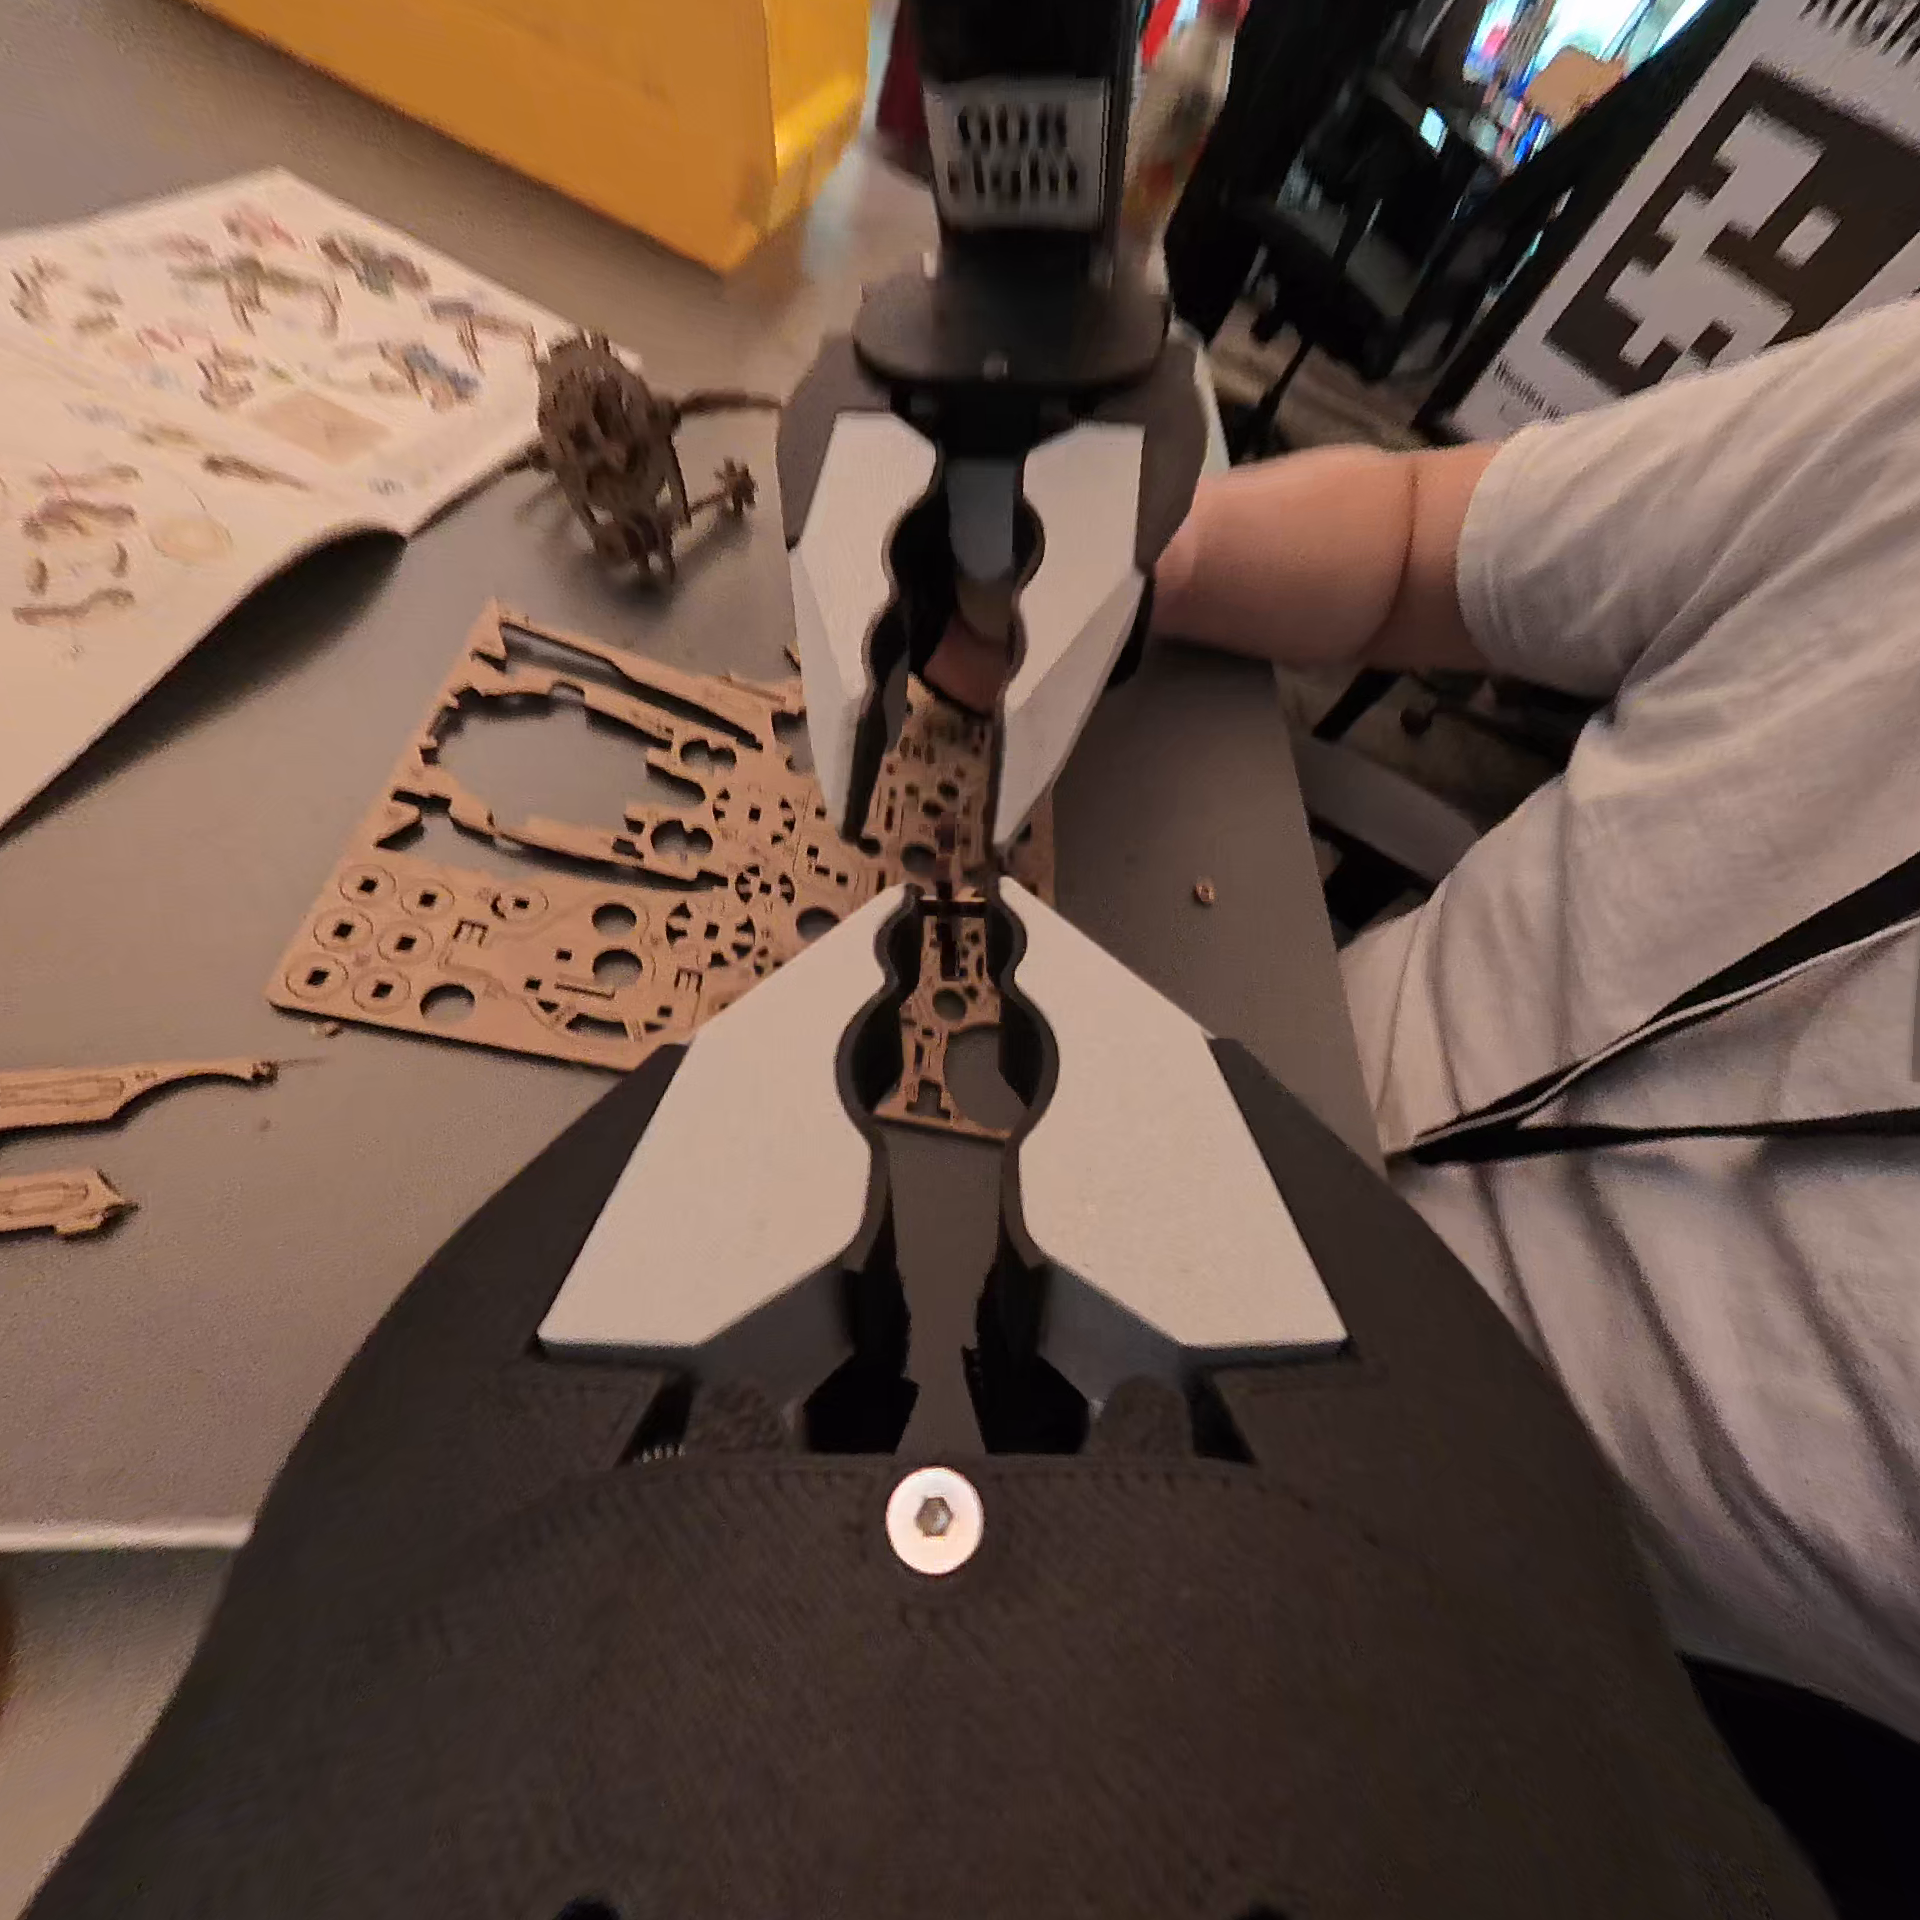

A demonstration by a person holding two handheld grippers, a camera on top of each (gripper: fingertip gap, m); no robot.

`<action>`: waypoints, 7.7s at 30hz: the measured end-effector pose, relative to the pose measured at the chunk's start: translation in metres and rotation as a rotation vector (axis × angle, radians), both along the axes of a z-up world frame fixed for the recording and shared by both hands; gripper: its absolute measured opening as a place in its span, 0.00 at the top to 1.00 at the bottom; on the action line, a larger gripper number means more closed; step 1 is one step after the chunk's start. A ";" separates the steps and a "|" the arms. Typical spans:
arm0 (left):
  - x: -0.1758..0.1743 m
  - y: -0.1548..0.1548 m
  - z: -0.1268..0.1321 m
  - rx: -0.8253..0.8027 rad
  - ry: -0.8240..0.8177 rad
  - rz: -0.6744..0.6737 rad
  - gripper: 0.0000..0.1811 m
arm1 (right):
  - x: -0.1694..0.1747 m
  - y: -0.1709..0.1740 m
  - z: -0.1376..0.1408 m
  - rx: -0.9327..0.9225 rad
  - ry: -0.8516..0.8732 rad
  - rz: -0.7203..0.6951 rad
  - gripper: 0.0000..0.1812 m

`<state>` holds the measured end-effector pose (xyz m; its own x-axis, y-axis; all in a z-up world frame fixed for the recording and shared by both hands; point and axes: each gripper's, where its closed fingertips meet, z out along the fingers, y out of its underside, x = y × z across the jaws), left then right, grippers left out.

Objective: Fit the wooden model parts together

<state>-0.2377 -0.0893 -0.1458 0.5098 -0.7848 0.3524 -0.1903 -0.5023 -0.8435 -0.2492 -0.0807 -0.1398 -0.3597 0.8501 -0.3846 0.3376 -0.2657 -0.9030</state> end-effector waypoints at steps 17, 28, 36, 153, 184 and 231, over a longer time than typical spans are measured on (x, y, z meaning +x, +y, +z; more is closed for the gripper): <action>0.009 -0.028 -0.047 -0.107 0.270 -0.160 0.94 | 0.009 -0.032 -0.038 0.056 -0.230 0.177 0.95; -0.011 -0.016 -0.033 -0.055 0.249 -0.086 0.91 | 0.004 -0.007 -0.011 0.012 -0.147 0.018 1.00; -0.005 -0.009 -0.019 0.013 0.158 -0.083 0.92 | 0.004 -0.011 -0.002 0.016 -0.165 -0.059 1.00; -0.043 0.020 0.039 0.015 -0.227 0.158 0.99 | 0.005 0.005 -0.072 0.611 -0.276 -0.030 0.96; -0.021 0.005 -0.035 -0.528 -0.200 0.138 0.99 | 0.002 -0.002 -0.023 0.962 0.080 -0.077 0.96; -0.016 -0.003 -0.037 -0.775 -0.297 0.094 0.92 | -0.004 -0.007 -0.050 0.806 -0.026 0.007 0.97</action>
